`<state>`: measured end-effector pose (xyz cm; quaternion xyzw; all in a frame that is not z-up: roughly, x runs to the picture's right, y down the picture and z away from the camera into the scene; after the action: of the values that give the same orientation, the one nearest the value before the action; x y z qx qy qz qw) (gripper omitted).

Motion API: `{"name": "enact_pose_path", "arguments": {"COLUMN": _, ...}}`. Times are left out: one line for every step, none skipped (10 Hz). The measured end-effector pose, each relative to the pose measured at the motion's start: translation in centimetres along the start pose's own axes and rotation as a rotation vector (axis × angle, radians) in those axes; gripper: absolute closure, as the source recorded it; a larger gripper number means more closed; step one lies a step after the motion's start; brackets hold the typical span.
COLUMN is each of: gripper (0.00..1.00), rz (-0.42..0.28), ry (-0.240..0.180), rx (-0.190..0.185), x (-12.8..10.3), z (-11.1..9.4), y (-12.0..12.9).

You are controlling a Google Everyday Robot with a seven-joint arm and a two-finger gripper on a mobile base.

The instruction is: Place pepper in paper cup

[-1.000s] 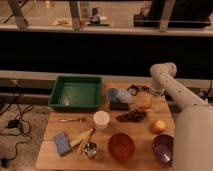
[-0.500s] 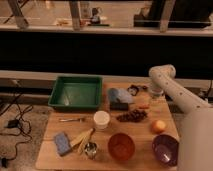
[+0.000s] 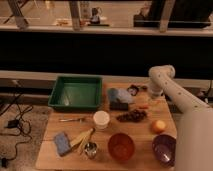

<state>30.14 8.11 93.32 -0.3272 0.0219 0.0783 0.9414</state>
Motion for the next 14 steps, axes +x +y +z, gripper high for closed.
{"name": "enact_pose_path", "arguments": {"gripper": 0.20, "rz": 0.013, "ry": -0.005, "rx": -0.009, "x": -0.2, "z": 0.7, "y": -0.4}}
{"name": "enact_pose_path", "arguments": {"gripper": 0.20, "rz": 0.026, "ry": -0.006, "rx": -0.016, "x": 0.0, "z": 1.3, "y": -0.7}}
{"name": "enact_pose_path", "arguments": {"gripper": 0.20, "rz": 0.043, "ry": -0.009, "rx": -0.029, "x": 0.4, "z": 1.8, "y": -0.8}}
{"name": "enact_pose_path", "arguments": {"gripper": 0.20, "rz": 0.054, "ry": -0.011, "rx": -0.041, "x": 0.6, "z": 2.3, "y": -0.8}}
{"name": "enact_pose_path", "arguments": {"gripper": 0.20, "rz": 0.064, "ry": -0.012, "rx": -0.050, "x": 1.0, "z": 2.5, "y": -0.7}}
{"name": "enact_pose_path", "arguments": {"gripper": 0.20, "rz": 0.078, "ry": -0.009, "rx": -0.064, "x": 1.9, "z": 2.8, "y": -0.5}}
{"name": "enact_pose_path", "arguments": {"gripper": 0.20, "rz": 0.084, "ry": -0.008, "rx": -0.071, "x": 2.3, "z": 2.8, "y": -0.4}}
{"name": "enact_pose_path", "arguments": {"gripper": 0.25, "rz": 0.089, "ry": -0.009, "rx": -0.078, "x": 2.8, "z": 2.9, "y": -0.3}}
{"name": "enact_pose_path", "arguments": {"gripper": 0.37, "rz": 0.096, "ry": -0.011, "rx": -0.084, "x": 3.4, "z": 2.9, "y": -0.1}}
{"name": "enact_pose_path", "arguments": {"gripper": 0.47, "rz": 0.099, "ry": -0.014, "rx": -0.086, "x": 3.7, "z": 3.0, "y": -0.1}}
{"name": "enact_pose_path", "arguments": {"gripper": 0.57, "rz": 0.100, "ry": -0.017, "rx": -0.090, "x": 3.7, "z": 3.0, "y": -0.1}}
{"name": "enact_pose_path", "arguments": {"gripper": 0.63, "rz": 0.100, "ry": -0.019, "rx": -0.091, "x": 3.8, "z": 3.0, "y": -0.1}}
{"name": "enact_pose_path", "arguments": {"gripper": 0.76, "rz": 0.100, "ry": -0.017, "rx": -0.089, "x": 3.8, "z": 2.7, "y": -0.1}}
{"name": "enact_pose_path", "arguments": {"gripper": 0.87, "rz": 0.100, "ry": -0.019, "rx": -0.101, "x": 3.8, "z": 2.5, "y": 0.2}}
